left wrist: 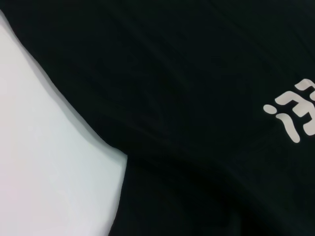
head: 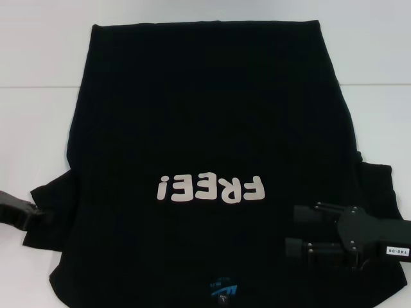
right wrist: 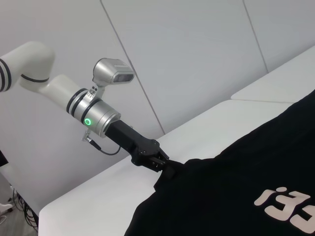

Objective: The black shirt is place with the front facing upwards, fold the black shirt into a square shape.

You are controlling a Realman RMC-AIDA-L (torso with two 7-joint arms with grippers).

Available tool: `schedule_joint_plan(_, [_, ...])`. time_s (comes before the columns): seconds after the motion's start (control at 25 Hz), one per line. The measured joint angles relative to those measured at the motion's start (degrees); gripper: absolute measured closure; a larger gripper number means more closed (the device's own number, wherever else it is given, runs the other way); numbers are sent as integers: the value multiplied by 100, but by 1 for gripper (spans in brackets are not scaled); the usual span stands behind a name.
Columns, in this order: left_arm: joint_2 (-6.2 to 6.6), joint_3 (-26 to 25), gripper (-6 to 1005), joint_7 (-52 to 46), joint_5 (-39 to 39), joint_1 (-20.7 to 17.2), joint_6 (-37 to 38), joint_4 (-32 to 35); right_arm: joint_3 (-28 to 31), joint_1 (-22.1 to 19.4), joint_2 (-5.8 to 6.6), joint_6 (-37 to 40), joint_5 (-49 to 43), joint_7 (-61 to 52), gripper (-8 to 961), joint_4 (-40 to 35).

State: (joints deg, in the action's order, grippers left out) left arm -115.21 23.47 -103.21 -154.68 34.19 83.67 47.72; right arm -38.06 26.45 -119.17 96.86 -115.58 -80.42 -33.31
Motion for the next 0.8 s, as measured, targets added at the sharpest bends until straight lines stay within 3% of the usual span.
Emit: schedule_joint_plan(0.8, [5, -40, 936, -515, -70, -27, 933, 1202, 106, -25, -10, 1, 0, 104, 44, 0])
